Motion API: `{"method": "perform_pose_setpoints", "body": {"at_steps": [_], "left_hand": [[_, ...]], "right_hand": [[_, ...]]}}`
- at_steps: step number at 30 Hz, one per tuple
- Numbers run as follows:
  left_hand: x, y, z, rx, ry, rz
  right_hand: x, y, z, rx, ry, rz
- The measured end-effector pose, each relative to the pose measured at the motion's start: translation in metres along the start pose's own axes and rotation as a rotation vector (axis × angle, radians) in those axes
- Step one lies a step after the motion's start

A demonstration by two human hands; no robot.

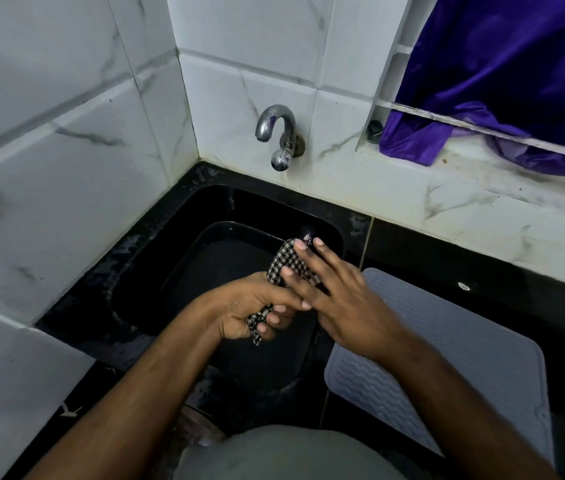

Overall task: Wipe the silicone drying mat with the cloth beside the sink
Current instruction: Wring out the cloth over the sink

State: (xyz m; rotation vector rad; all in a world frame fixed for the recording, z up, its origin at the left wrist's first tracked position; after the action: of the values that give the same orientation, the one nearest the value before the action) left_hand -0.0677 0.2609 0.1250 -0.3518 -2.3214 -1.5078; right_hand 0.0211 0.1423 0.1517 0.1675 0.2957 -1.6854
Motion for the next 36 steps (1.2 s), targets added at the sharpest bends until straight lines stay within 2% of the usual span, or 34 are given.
{"method": "perform_pose_setpoints", "body": {"at_steps": [4, 9, 11, 13, 15, 18, 24, 27, 30, 33, 36], "left_hand": [[-0.006, -0.006, -0.009, -0.137, -0.021, 0.119], [-0.017, -0.019, -0.002, -0.211, 0.018, 0.199], [-0.024, -0.026, 0.002, -0.245, 0.105, 0.197], [-0.037, -0.03, 0.018, -0.437, 0.293, 0.148], [-0.049, -0.03, 0.038, -0.763, 0.508, 0.087], [-0.059, -0.032, 0.053, -1.188, 0.655, 0.065], [-0.076, -0.056, 0.06, -1.57, 0.548, -0.035], [-0.082, -0.066, 0.059, -1.684, 0.433, -0.047], [-0.085, -0.074, 0.053, -1.796, 0.317, -0.066], [-0.086, -0.078, 0.048, -1.855, 0.264, -0.108], [-0.086, -0.076, 0.048, -1.872, 0.3, -0.102]], "right_hand": [[-0.021, -0.001, -0.012, -0.089, 0.067, 0.09], [-0.049, 0.005, -0.03, 0.119, -0.013, 0.166], [-0.058, 0.007, -0.04, 0.202, -0.083, 0.177], [-0.066, 0.01, -0.057, 0.251, -0.236, 0.096], [-0.07, 0.012, -0.073, 0.25, -0.377, -0.06], [-0.074, 0.014, -0.094, 0.166, -0.524, -0.328], [-0.063, 0.02, -0.138, -0.038, -0.675, -0.723], [-0.051, 0.021, -0.149, -0.108, -0.863, -0.816], [-0.035, 0.02, -0.159, -0.304, -1.038, -0.926], [-0.024, 0.02, -0.16, -0.44, -1.081, -0.952], [-0.026, 0.022, -0.162, -0.409, -1.019, -0.89]]}}
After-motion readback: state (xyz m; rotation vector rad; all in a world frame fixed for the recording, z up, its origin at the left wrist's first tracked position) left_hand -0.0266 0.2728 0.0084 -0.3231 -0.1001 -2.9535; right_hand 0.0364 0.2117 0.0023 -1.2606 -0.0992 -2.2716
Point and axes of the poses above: each hand's wrist, its own x-axis away from the middle knuckle, its own z-axis out of the back of the hand, y = z × x, the point moved 5 cm from there along -x, towards the middle knuckle, and after that the axes turned 9 degrees about -z, right-handed, at the moved point
